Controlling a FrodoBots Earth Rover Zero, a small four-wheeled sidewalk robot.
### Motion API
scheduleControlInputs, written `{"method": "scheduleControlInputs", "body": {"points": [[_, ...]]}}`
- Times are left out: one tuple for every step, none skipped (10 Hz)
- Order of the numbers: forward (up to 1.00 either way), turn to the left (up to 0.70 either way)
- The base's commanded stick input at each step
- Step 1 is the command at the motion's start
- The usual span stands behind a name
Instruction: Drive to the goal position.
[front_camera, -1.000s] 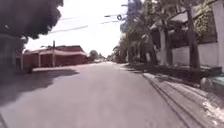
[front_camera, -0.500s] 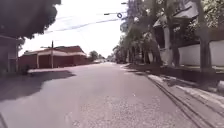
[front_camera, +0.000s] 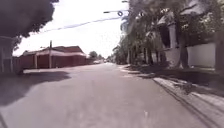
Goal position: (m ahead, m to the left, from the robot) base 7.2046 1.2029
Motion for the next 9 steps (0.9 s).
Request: {"method": "scheduleControlInputs", "body": {"points": [[1.0, 0.0], [1.0, 0.0], [1.0, 0.0], [1.0, 0.0], [1.0, 0.0], [1.0, 0.0], [1.0, 0.0], [1.0, 0.0], [1.0, 0.0]]}}
